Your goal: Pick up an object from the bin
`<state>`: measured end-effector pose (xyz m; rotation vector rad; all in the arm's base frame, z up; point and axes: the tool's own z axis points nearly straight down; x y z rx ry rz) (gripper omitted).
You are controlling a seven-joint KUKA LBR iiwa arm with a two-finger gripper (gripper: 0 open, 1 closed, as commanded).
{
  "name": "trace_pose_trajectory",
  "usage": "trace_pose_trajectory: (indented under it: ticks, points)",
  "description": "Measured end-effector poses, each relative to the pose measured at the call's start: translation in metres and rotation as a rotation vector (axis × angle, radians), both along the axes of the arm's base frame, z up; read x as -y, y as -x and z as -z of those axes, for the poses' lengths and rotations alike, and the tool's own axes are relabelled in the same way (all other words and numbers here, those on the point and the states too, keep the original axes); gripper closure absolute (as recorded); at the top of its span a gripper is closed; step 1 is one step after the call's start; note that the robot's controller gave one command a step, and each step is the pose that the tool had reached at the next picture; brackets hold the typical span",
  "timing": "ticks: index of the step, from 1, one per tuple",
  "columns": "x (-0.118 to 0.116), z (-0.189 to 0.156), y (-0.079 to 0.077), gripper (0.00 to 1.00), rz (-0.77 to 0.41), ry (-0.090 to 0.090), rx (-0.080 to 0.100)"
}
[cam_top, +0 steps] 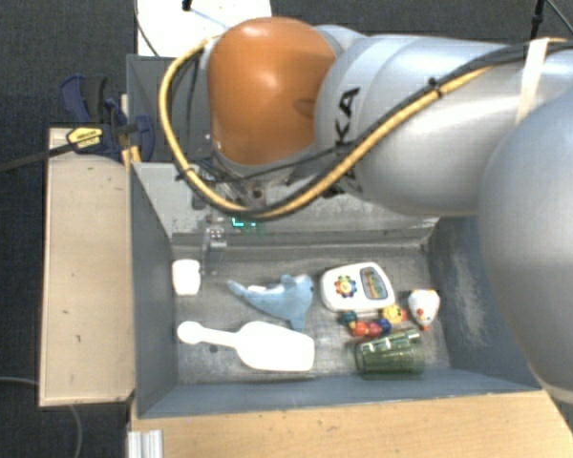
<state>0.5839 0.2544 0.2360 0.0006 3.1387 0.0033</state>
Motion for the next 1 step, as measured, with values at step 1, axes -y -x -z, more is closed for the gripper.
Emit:
trace_pose_trajectory:
  ticks: [1]
  points:
    - [0.0004, -0.0002, -0.0003, 0.00, 0.002, 0.000, 0.000]
